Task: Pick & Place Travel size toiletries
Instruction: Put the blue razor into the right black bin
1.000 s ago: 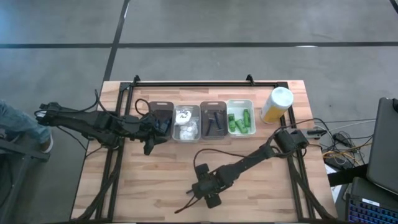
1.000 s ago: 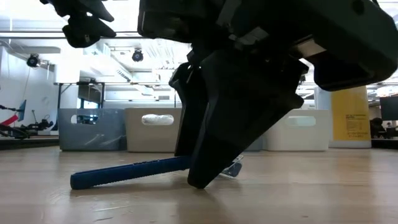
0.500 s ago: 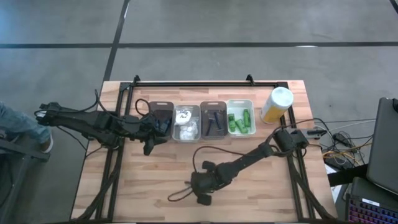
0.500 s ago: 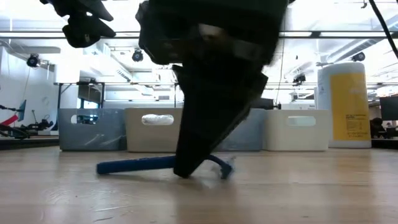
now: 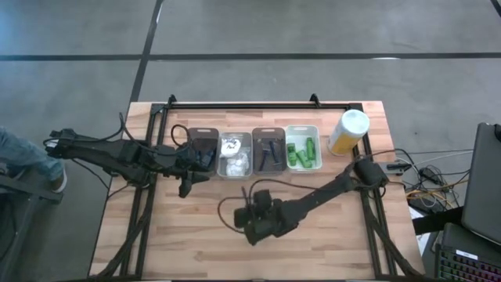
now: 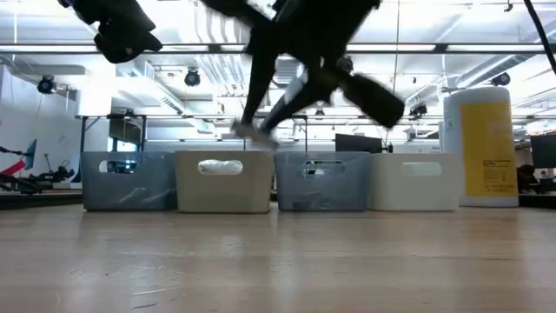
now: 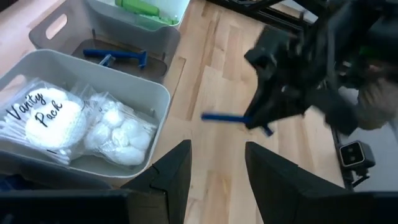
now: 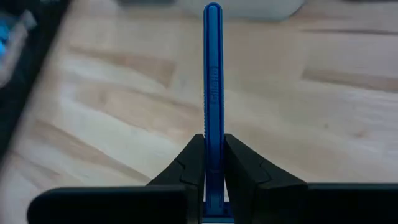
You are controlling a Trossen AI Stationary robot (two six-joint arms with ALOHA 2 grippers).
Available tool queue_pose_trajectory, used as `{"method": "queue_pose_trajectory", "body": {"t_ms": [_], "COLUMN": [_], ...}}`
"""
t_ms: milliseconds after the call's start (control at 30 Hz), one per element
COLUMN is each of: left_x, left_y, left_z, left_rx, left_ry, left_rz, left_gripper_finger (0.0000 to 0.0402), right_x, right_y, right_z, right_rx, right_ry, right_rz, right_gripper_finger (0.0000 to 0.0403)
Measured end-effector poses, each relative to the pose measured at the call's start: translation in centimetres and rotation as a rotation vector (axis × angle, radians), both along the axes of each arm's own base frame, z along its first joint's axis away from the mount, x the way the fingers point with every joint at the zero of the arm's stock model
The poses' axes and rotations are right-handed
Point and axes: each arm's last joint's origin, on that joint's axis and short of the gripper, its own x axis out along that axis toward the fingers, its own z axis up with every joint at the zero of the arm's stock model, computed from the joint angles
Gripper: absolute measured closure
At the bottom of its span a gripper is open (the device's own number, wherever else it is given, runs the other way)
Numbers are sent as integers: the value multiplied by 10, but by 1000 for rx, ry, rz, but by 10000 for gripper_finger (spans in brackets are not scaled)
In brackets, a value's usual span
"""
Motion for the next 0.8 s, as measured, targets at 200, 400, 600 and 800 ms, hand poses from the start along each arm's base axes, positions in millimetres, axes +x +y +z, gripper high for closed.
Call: {"method": "queue_pose_trajectory", "body": {"t_ms": [200, 400, 600, 800], "left_x": [-3, -14, -23, -31], "left_y": [1, 3, 4, 6], "left_z": [-1, 2, 7, 8], "left_rx": [28, 27, 50, 29], "left_ry": [13, 13, -25, -23], "left_rz": [-17, -19, -25, -11], "left_gripper_finger": [246, 246, 246, 246], "right_x": [-16, -34, -36, -37], "right_y": [-42, -116, -191, -222], "right_z": [47, 104, 103, 70], "right_rx": [10, 19, 86, 195], "right_ry": [28, 67, 196, 295], "right_rz": [-139, -169, -78, -67], "right_gripper_finger": [370, 370, 370, 369]}}
